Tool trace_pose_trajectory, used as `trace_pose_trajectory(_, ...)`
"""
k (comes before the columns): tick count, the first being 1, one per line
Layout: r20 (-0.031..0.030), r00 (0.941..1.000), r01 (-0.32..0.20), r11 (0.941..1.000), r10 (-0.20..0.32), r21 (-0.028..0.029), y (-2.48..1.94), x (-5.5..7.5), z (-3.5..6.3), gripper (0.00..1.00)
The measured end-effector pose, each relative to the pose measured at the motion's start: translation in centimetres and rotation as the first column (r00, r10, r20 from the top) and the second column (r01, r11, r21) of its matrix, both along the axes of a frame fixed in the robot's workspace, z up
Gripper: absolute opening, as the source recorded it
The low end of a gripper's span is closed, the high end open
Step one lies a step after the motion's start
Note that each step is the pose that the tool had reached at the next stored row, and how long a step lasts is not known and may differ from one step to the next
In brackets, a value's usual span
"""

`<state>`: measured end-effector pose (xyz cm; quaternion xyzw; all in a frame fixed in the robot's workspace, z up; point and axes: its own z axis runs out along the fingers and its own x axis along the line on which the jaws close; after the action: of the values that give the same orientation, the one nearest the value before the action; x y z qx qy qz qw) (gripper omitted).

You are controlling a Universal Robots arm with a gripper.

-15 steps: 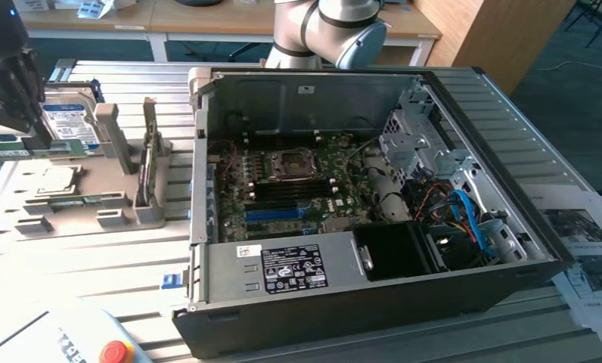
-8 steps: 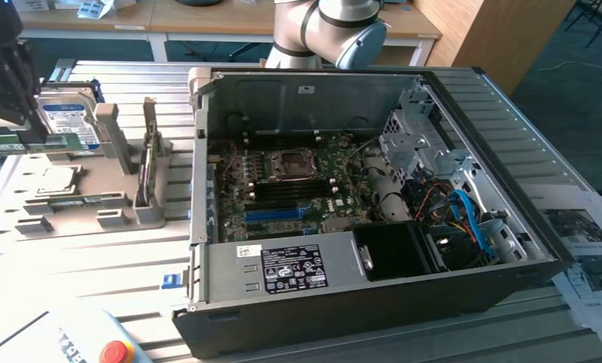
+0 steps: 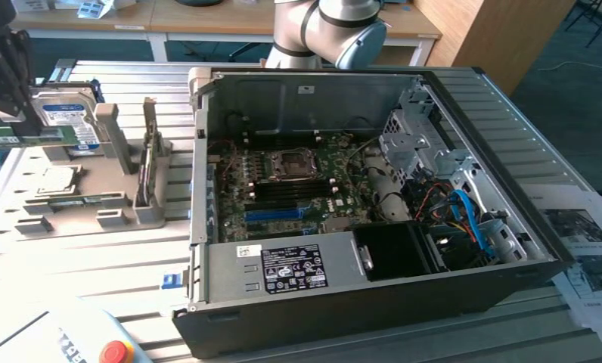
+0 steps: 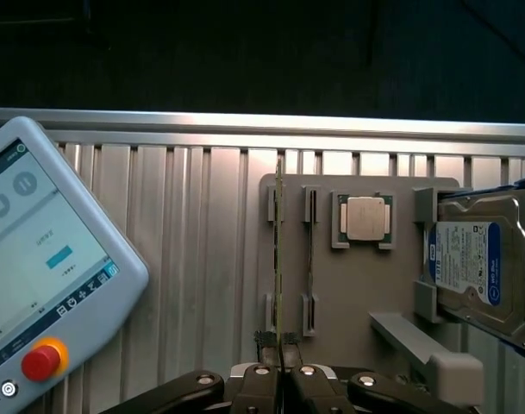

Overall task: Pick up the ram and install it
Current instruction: 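Pick up the ram and move it above insertion slot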

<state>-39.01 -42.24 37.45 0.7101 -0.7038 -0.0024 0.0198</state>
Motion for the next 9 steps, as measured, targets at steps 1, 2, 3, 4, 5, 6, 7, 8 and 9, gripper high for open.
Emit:
trace_pose_trajectory(1, 0.0, 1.0, 0.0, 1.0, 0.0, -0.0005, 0.0, 0.0, 0.14, 0.12)
trace_pose_trajectory(2, 0.0, 1.0, 0.0, 1.0, 0.0, -0.001, 0.0, 0.0, 0.28, 0.12)
trace_pose_trajectory(3, 0.0, 1.0, 0.0, 1.0, 0.0, -0.0015, 0.0, 0.0, 0.41, 0.12)
trace_pose_trajectory(4, -0.0001, 1.0, 0.0, 1.0, 0.0, -0.0021, 0.0, 0.0, 0.55, 0.12)
trace_pose_trajectory(5, 0.0001, 1.0, 0.0, 1.0, 0.0, -0.0026, 0.0, 0.0, 0.66, 0.12)
trace_pose_trajectory(6, 0.0, 1.0, 0.0, 1.0, 0.0, -0.0031, 0.0, 0.0, 0.76, 0.12)
trace_pose_trajectory(7, 0.0001, 1.0, 0.0, 1.0, 0.0, -0.0033, 0.0, 0.0, 0.83, 0.12)
trace_pose_trajectory(8, 0.0001, 1.0, 0.0, 1.0, 0.0, -0.0034, 0.0, 0.0, 0.89, 0.12)
trace_pose_trajectory(9, 0.0001, 1.0, 0.0, 1.0, 0.0, -0.0035, 0.0, 0.0, 0.91, 0.12)
